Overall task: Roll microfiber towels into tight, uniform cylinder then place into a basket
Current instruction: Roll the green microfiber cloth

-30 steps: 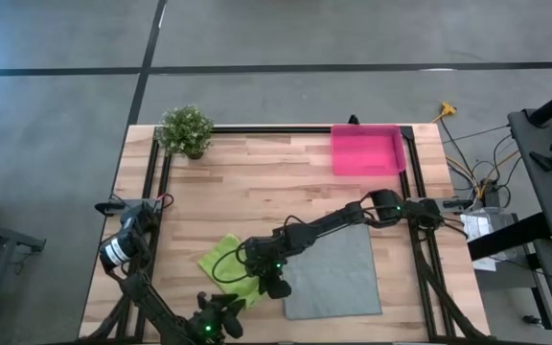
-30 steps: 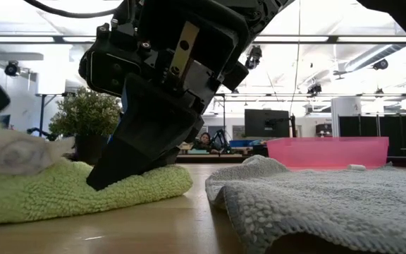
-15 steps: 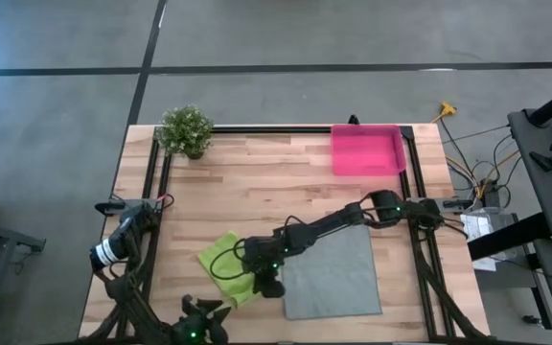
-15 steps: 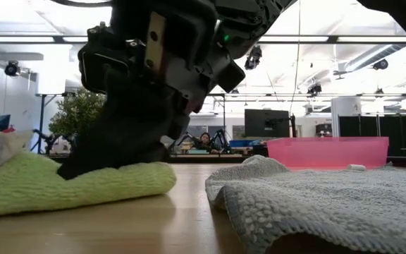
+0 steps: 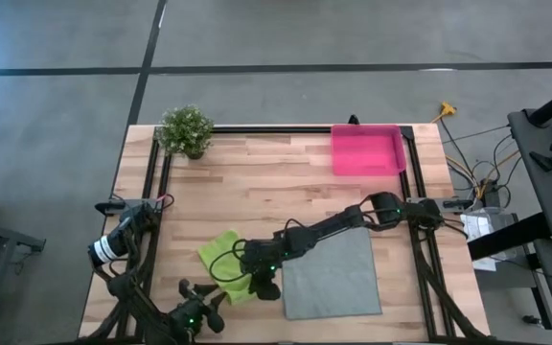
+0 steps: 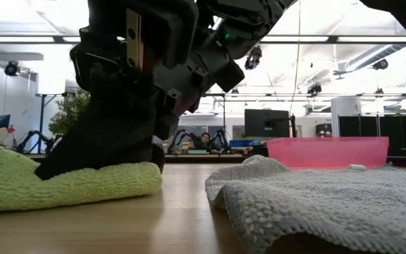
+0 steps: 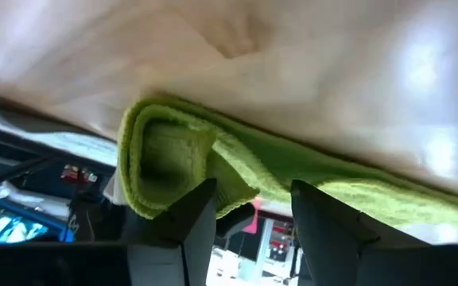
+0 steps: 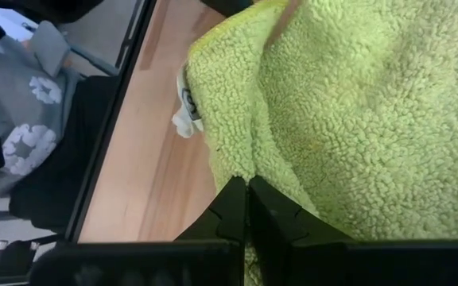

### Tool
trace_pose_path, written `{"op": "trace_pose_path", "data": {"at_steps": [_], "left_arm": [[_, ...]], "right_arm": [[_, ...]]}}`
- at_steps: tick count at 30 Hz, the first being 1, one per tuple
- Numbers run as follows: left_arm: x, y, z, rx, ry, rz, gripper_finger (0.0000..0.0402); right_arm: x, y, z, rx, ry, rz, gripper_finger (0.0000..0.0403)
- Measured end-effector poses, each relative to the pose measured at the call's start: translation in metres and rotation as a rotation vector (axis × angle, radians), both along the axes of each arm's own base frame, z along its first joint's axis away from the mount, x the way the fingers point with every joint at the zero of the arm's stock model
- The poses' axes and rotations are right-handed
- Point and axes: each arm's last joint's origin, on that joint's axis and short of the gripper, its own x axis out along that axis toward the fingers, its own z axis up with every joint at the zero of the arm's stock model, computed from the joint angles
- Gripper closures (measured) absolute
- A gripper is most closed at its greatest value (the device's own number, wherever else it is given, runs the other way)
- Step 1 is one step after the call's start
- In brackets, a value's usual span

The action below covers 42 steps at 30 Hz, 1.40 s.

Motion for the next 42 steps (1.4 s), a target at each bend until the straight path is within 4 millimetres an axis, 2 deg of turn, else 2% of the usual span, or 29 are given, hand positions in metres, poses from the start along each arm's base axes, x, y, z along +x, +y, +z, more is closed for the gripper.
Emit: {"op": "trace_pose_path", "data": {"at_steps": [20,30,42], "left_arm": [[0.004,-0.007,0.001,-0.013,-0.04,-0.052,0.0253],[-0.002,-0.01,0.008,-0.043,-0.058,-0.054,0.0253],[0.004,-0.014,0.002,-0.016,0.027,-0.18,0.0253]], "right_arm": [[0.0,0.001,0.0,0.013,0.008,0.013,0.0394],[-0.001,0.001,0.0,0.007,0.005,0.022,0.0394],[-0.001,0.002,0.0,0.019,0.015,0.01,0.0394]]}}
